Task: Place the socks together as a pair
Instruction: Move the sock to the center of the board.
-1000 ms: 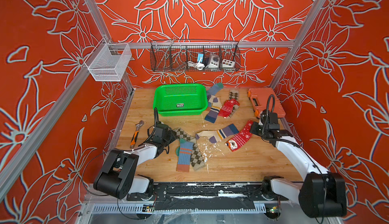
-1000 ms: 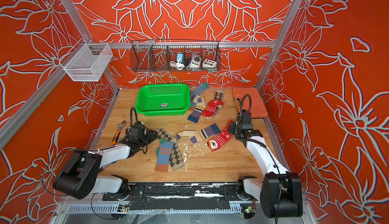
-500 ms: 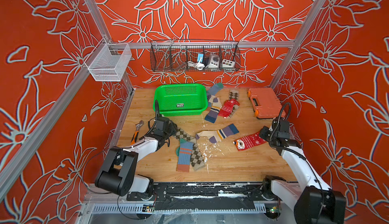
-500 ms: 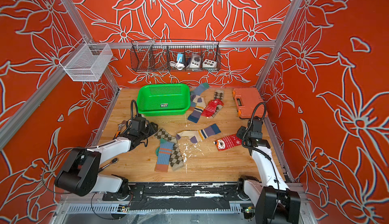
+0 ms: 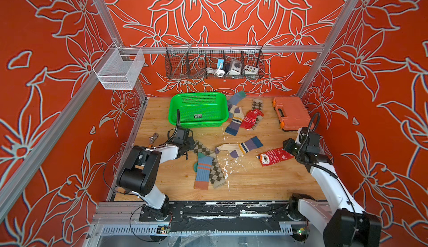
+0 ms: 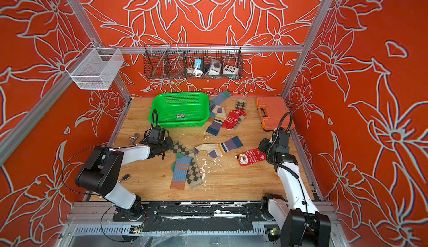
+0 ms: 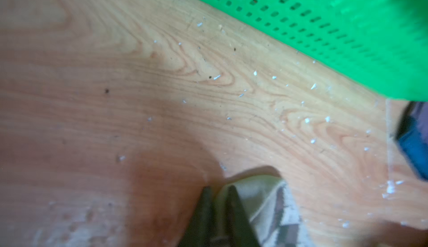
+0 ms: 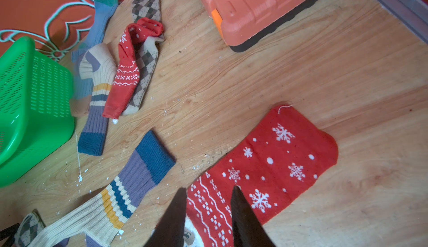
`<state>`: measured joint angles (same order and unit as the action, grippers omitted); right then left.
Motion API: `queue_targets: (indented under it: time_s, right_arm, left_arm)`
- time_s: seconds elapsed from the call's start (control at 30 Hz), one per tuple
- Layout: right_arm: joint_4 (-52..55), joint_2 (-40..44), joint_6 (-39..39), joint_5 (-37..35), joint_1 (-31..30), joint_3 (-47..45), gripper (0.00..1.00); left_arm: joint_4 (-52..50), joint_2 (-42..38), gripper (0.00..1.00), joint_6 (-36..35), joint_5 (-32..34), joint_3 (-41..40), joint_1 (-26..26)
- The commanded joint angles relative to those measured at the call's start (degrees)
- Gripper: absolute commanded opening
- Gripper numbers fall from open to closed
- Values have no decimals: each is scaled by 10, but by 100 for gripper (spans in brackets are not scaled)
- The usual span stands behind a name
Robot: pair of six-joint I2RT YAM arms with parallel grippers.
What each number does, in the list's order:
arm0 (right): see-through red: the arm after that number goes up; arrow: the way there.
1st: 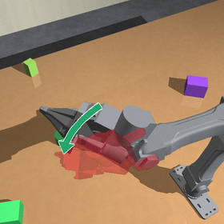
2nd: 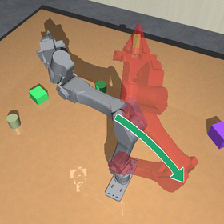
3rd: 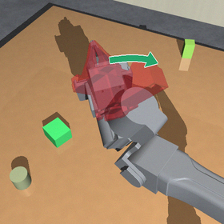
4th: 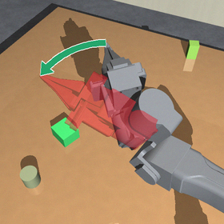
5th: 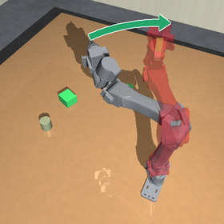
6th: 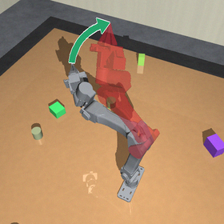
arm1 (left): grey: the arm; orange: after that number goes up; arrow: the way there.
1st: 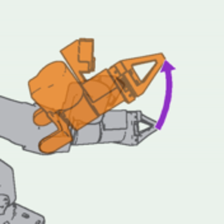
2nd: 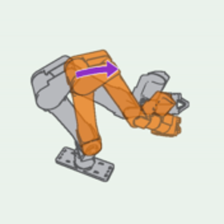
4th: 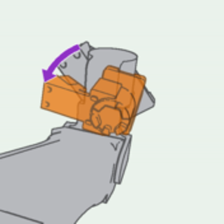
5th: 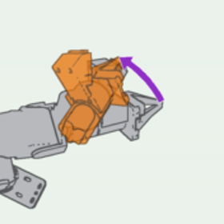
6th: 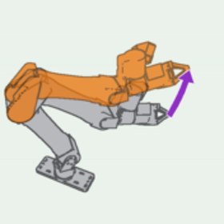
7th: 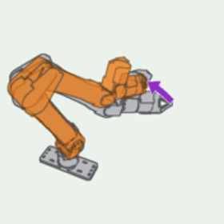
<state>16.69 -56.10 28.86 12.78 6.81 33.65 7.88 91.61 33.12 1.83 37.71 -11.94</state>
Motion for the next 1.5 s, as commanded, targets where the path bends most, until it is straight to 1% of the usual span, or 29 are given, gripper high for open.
queue_targets:
  time_s: [0.0,0.1,0.17,0.27,0.43,0.6,0.63,0.67,0.7,0.73,0.8,0.83,0.87,0.93,1.0,1.07,1.13,1.23,1.3,1.4,1.47]
  right_arm:
    - [-9,-4,1,19,1,14,34]
    - [-10,-5,1,28,0,15,34]
    - [-10,-5,-1,31,1,15,33]
    - [-13,-7,0,36,0,16,32]
    - [-19,-15,0,44,-5,16,31]
    - [-20,-28,-5,47,-15,20,31]
    - [-19,-29,-6,47,-16,20,32]
    - [-20,-32,-8,48,-19,21,33]
    - [-19,-36,-9,51,-23,23,34]
    - [-20,-41,-12,55,-27,25,36]
    - [-26,-56,-23,76,-42,32,42]
    - [-28,-65,-27,84,-50,35,45]
    - [-29,-75,-34,92,-62,40,47]
    - [-30,-92,-48,103,-83,49,50]
    - [-25,-110,-56,95,-108,61,55]
    - [-21,-128,-61,93,-121,71,59]
    - [-21,-145,-63,101,-124,77,61]
    - [-24,-157,-63,110,-125,79,61]
    - [-25,-156,-60,109,-125,78,59]
    - [-22,-154,-61,103,-125,80,56]
    - [-21,-154,-62,100,-125,81,56]
  left_arm:
    - [-13,-3,6,-2,27,-16,3]
    - [-7,-35,0,9,46,-31,18]
    - [-5,-62,0,13,53,-40,38]
    - [-6,-103,0,15,59,-52,81]
    - [18,-172,0,32,56,-84,175]
    - [31,-206,0,55,68,-92,230]
    - [33,-212,3,58,72,-94,238]
    - [36,-220,9,59,76,-97,247]
    - [40,-228,19,58,76,-101,253]
    - [42,-233,26,58,74,-103,255]
    - [53,-244,37,43,33,-108,253]
    - [52,-252,40,40,20,-109,246]
    - [43,-264,43,36,22,-109,230]
    - [16,-299,48,29,42,-105,180]
    - [2,-344,57,26,43,-111,115]
    - [17,-397,68,26,20,-128,52]
    - [41,-416,76,14,-14,-144,-7]
    - [56,-409,84,-20,-48,-149,-75]
    - [67,-393,85,-43,-38,-157,-124]
    - [97,-355,87,-66,-30,-168,-180]
    - [119,-307,87,-77,-37,-163,-208]
